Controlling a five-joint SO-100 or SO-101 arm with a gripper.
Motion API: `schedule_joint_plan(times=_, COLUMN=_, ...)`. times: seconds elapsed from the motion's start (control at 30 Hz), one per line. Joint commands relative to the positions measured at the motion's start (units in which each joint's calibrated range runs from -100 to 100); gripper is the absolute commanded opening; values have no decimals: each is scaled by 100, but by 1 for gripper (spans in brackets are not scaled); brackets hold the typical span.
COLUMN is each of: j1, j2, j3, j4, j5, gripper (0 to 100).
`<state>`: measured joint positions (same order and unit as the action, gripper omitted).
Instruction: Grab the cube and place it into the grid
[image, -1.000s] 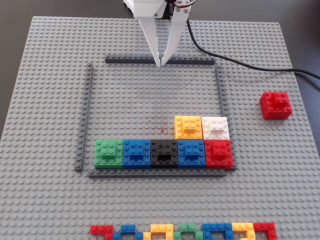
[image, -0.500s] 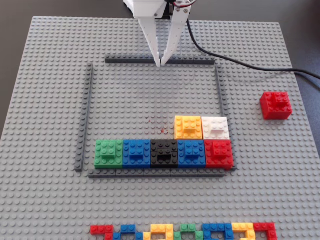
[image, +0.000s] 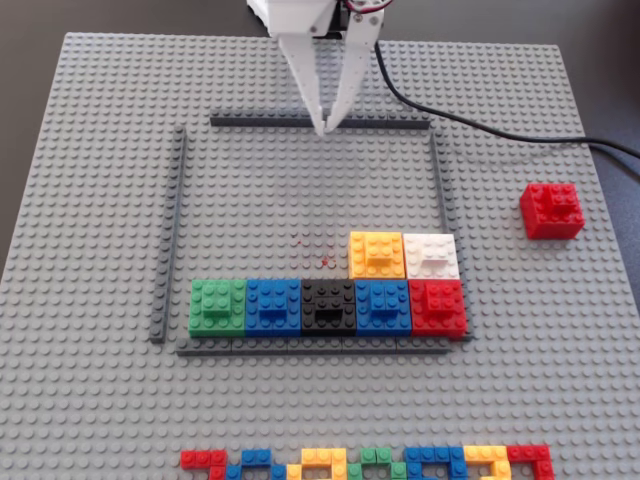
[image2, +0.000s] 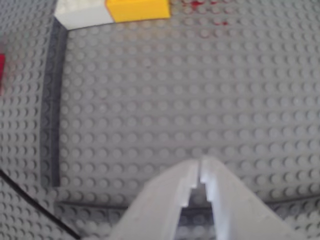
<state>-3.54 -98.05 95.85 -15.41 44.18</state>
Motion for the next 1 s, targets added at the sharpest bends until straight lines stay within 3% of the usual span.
schedule_joint_plan(times=0.0, j1=-144, j2=-195, j3=-419, j4=66, j5=-83, gripper=0)
schedule_joint_plan(times=0.5, j1=-726, j2=1860, j3=-3527, j4=676, j5=83, gripper=0)
schedule_joint_plan(times=0.97, j1=-2177, j2=4998, j3=-7025, j4=1375, j5=-835, gripper=0)
